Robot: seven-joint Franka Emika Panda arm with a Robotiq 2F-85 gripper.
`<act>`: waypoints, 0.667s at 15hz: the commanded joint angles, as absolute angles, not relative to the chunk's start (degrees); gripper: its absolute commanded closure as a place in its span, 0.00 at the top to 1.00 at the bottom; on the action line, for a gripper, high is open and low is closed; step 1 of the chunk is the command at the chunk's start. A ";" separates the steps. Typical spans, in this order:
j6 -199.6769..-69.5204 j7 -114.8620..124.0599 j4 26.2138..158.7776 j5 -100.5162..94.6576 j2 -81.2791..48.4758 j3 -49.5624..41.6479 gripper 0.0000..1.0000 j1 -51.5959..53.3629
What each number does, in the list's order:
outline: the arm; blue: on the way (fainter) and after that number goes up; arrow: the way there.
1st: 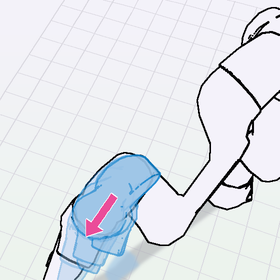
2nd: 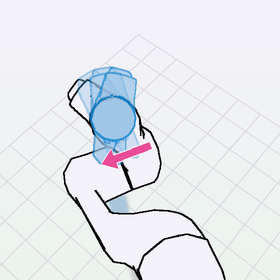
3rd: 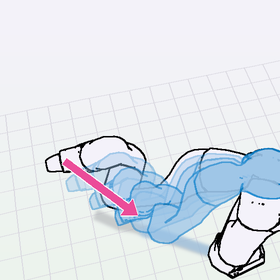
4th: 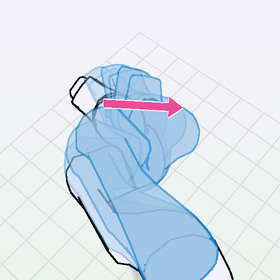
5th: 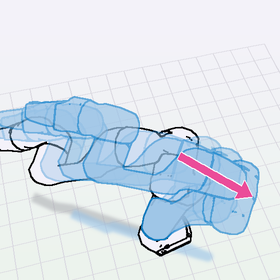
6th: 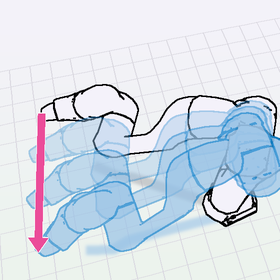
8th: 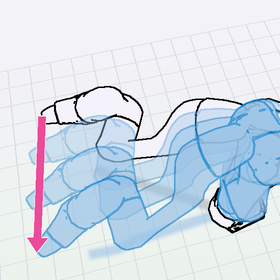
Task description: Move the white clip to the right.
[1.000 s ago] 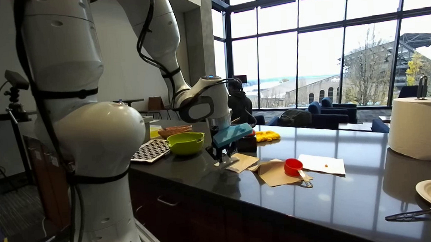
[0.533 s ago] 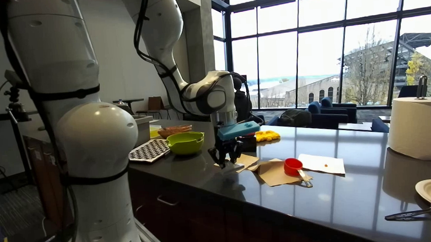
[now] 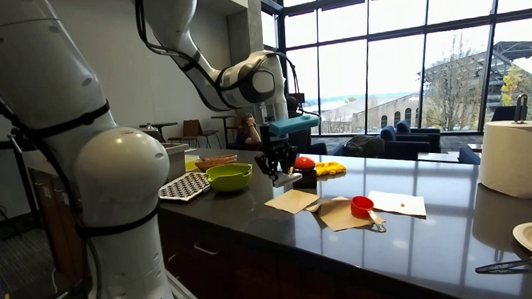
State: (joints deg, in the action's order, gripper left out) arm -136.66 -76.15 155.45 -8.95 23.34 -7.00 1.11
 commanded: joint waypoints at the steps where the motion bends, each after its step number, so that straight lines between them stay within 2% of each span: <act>1: -140.53 -83.46 157.41 -8.39 26.28 -9.00 0.11 2.98; 4: -143.94 -93.60 158.30 -6.51 25.47 -10.91 0.11 5.93; 10: -137.84 -110.32 156.62 -5.03 22.69 -10.68 0.11 9.32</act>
